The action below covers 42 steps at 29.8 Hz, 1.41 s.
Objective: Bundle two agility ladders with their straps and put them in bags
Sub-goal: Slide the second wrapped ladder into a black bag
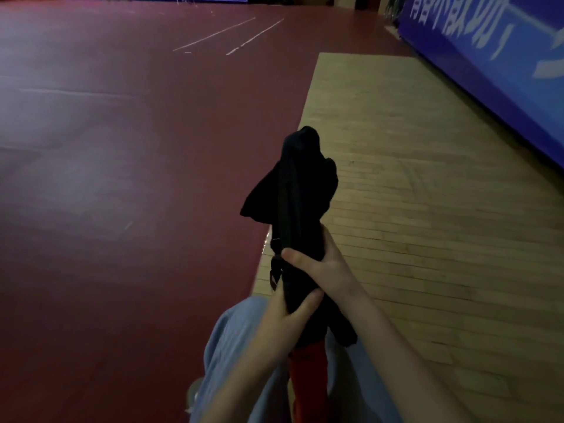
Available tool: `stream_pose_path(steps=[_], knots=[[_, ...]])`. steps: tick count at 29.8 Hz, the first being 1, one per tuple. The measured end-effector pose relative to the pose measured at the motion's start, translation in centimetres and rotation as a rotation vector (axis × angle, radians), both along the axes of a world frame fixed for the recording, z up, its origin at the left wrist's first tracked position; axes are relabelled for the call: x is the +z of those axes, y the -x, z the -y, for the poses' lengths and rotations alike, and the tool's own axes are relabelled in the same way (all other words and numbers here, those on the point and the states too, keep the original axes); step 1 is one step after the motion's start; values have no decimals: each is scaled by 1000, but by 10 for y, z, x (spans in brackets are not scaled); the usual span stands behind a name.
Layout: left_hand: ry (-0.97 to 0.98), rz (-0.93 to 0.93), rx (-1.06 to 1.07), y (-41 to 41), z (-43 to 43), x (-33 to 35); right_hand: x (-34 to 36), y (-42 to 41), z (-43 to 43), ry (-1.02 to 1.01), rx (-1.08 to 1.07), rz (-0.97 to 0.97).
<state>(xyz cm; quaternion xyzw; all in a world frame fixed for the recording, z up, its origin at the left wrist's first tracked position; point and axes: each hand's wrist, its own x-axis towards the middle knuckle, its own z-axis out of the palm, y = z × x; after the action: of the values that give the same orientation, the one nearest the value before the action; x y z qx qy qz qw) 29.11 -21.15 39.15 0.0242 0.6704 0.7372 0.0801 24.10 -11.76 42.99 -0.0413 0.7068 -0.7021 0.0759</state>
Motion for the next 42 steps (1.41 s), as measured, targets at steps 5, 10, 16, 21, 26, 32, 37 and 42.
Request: stream_pose_path(steps=[5,10,16,21,26,32,37,42], knots=[[93,-21,17,2,10,17,-9,-2,-9,60,1,48],[-15,-70,245,64,19,62,-11,-18,-5,46,29,48],[97,-127,335,92,10,97,-12,-33,-1,20,12,-47],[118,-99,313,70,-12,74,-29,-45,-1,24,68,-61],[190,-158,296,48,-16,50,-17,-39,-11,192,53,24],[254,-224,151,18,-38,45,48,26,-22,116,-121,-55],[358,-149,-110,6,-15,35,37,23,-26,87,-107,22],[587,-318,392,46,24,69,-1,-6,-18,99,-56,64]])
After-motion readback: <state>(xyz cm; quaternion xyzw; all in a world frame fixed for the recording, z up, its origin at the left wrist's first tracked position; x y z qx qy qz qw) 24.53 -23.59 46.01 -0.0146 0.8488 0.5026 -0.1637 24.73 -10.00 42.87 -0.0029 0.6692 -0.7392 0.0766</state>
